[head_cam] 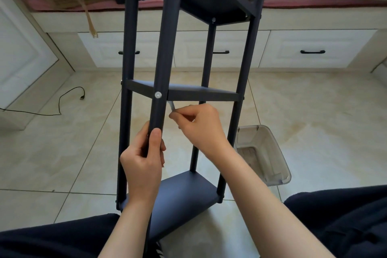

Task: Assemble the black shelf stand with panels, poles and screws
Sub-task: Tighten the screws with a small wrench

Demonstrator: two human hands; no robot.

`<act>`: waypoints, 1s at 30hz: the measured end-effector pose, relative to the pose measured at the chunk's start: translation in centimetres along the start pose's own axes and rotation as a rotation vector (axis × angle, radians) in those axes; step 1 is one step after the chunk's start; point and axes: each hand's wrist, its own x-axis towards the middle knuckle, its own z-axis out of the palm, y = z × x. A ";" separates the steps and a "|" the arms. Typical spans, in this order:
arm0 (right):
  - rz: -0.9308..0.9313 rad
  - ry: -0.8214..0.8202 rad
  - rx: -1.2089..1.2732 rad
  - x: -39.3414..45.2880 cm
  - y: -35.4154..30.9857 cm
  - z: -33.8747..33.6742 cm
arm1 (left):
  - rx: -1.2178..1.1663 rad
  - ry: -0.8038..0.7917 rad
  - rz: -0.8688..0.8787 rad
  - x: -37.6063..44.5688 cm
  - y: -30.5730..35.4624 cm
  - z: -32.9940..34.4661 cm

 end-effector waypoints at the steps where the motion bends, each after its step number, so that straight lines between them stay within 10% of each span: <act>1: 0.000 -0.016 -0.035 0.1 -0.2 -0.4 | -0.002 0.002 -0.003 0.0 0.0 0.0; 18: 0.067 -0.056 0.123 0.2 -0.8 0.2 | 0.012 0.006 0.000 0.1 -0.1 -0.1; 30: -0.182 0.257 0.199 0.8 1.9 4.6 | 0.000 0.013 -0.002 0.0 -0.1 -0.1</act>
